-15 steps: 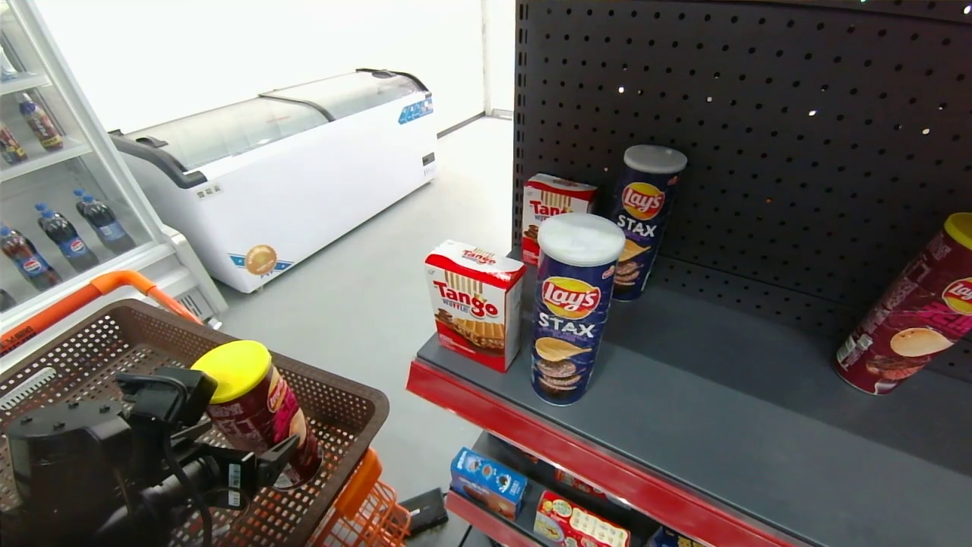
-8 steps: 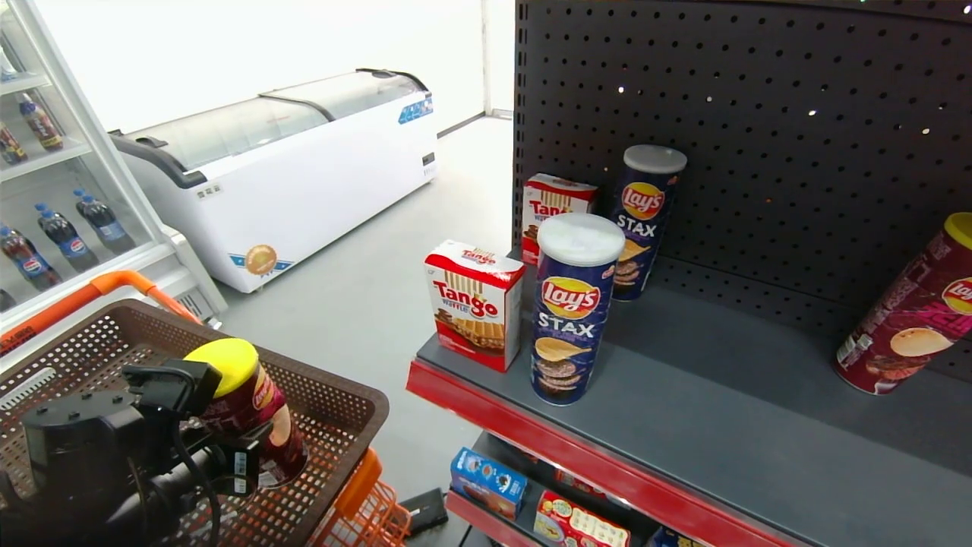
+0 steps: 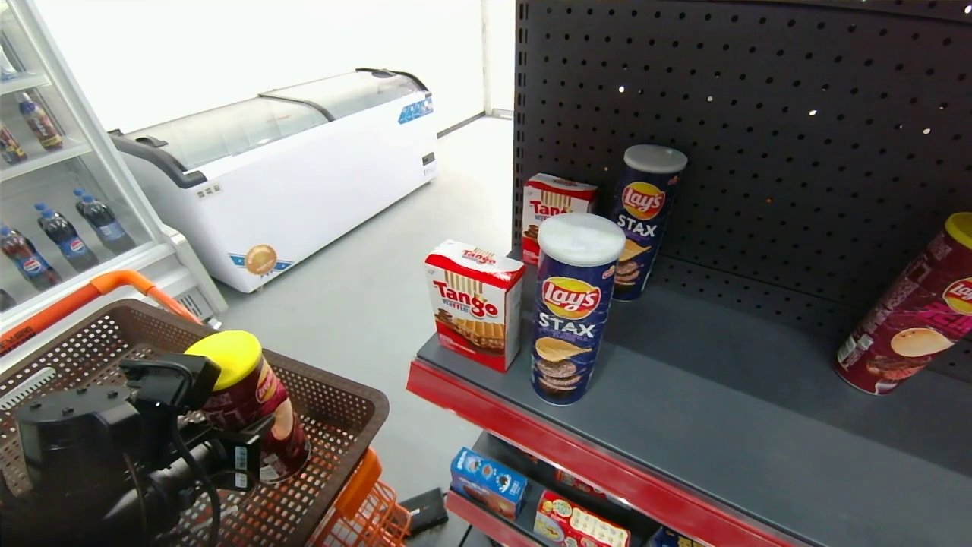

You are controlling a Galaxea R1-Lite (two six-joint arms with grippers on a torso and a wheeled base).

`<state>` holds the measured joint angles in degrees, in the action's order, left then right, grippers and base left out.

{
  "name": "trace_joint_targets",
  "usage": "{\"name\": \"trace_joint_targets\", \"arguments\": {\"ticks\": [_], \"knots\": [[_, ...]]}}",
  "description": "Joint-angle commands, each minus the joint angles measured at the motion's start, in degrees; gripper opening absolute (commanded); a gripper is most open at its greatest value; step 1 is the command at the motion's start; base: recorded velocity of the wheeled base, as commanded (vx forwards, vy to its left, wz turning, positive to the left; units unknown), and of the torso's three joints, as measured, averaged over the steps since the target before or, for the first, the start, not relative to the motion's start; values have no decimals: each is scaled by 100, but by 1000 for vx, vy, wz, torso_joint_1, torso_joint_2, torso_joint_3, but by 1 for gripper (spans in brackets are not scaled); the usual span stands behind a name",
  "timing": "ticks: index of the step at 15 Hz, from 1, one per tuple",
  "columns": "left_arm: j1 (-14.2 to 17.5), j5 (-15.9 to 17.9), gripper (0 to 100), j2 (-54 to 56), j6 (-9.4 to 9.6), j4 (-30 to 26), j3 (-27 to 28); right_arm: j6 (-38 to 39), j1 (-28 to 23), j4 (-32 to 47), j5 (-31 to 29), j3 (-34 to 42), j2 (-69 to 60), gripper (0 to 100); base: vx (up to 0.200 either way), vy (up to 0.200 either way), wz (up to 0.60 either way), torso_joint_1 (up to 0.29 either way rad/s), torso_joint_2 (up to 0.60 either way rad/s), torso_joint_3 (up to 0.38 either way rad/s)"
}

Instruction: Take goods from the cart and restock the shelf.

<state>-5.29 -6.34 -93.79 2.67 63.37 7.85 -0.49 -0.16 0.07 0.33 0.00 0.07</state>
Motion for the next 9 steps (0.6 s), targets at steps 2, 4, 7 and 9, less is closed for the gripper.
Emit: {"name": "trace_joint_targets", "arguments": {"ticks": [2, 4, 7, 9], "knots": [[-113, 194, 0, 766, 5, -316, 261, -4, -2, 1, 2, 0, 1, 100, 0, 0, 0, 0, 0, 0], [-148, 238, 0, 1047, 5, -386, 437, -4, -2, 1, 2, 0, 1, 100, 0, 0, 0, 0, 0, 0], [-684, 247, 0, 1882, -21, -852, 463, -4, -2, 1, 2, 0, 1, 100, 0, 0, 0, 0, 0, 0], [-1044, 326, 0, 2524, -47, -1714, 560, -4, -2, 1, 2, 0, 1, 100, 0, 0, 0, 0, 0, 0]]}}
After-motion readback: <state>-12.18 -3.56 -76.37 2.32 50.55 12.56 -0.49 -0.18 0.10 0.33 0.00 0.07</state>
